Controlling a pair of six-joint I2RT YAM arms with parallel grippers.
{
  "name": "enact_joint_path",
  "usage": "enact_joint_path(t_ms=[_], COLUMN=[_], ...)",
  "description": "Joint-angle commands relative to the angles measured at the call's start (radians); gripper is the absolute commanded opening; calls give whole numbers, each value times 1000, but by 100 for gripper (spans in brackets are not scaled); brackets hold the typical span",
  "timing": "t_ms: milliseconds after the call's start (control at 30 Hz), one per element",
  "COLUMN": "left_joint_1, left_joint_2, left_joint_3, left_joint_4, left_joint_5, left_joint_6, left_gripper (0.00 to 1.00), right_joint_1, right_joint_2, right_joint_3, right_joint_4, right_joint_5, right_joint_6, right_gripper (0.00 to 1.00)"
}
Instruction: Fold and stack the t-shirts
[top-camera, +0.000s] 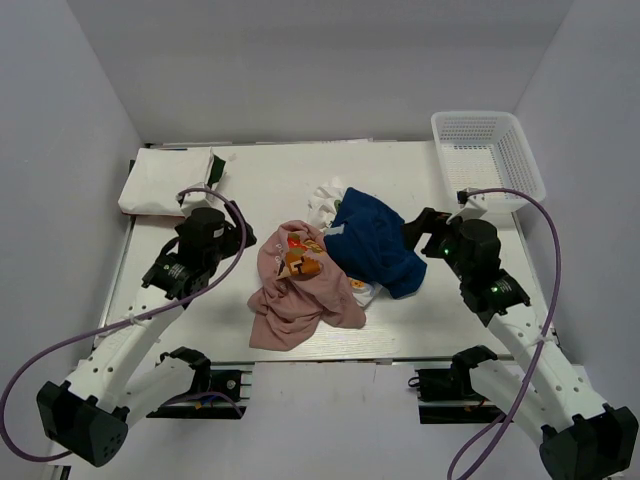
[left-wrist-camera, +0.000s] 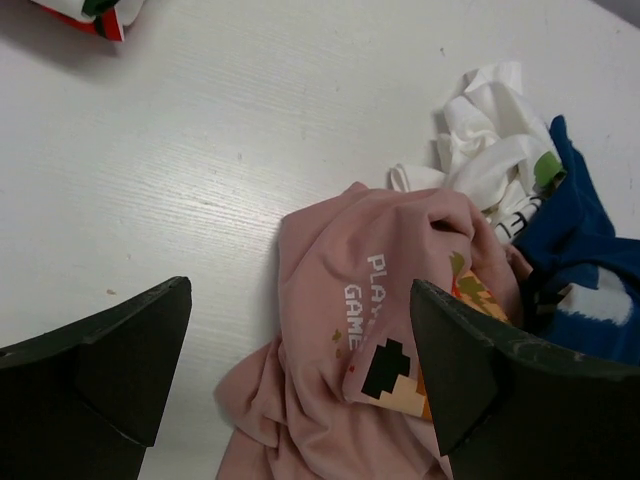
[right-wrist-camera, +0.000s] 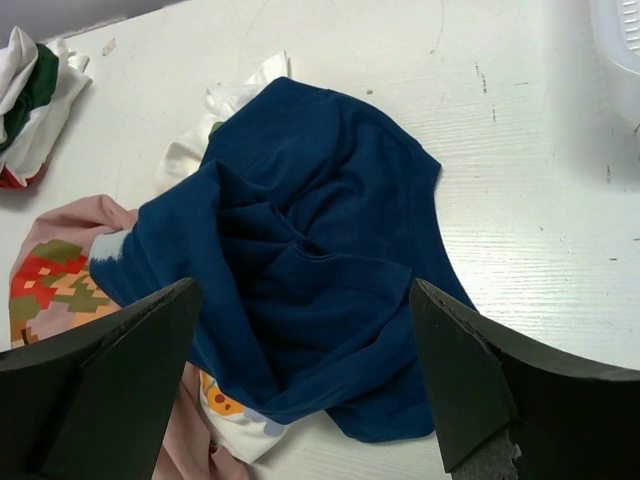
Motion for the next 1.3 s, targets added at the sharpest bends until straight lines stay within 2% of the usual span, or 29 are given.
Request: enact_joint_path(t_ms=[0,233,300,433,567,800,900,933,967,1033,1100,1133,1267], left_joint_1=[5,-4,-4,-4,-4,-4,-4,-4,-4,-4,-4,-4,-4], left_joint_2=[-1,-32,-32,-12,-3,-12,-12,-12,-12,-12,-12,-12,-23], left_joint_3=[-28,-77,-86,-97,-140,-161,-173,-173,-173,-173,-173,-173,-183], left_joint_4=[30,91,91,100,114,116,125,125,125,125,125,113,113], left_joint_5=[26,71,71,110,152,152,161,161,150,140,124,115,97], left_joint_6=[10,35,35,19,19,19,19,19,19,19,19,19,19], left_gripper=[100,100,100,100,100,100,100,100,100,100,100,100,100], right_joint_1=[-4,-4,-2,11,74,246,266,274,275,272,268,263,232], right_joint_2=[5,12,35,107,253,555,658,705,742,781,792,770,720], right_joint_3=[18,-33,-21,59,139,239,287,297,309,395,479,502,714], right_joint_4=[29,64,64,-5,-72,-33,-46,-52,-59,-98,-137,-151,-198], right_joint_5=[-14,-85,-152,-188,-188,-143,-125,-73,-61,10,44,147,326], right_joint_6=[-11,15,-9,-124,-161,-232,-197,-177,-163,-126,-65,-53,-17], right_gripper=[90,90,90,90,90,90,90,90,88,55,9,0,0])
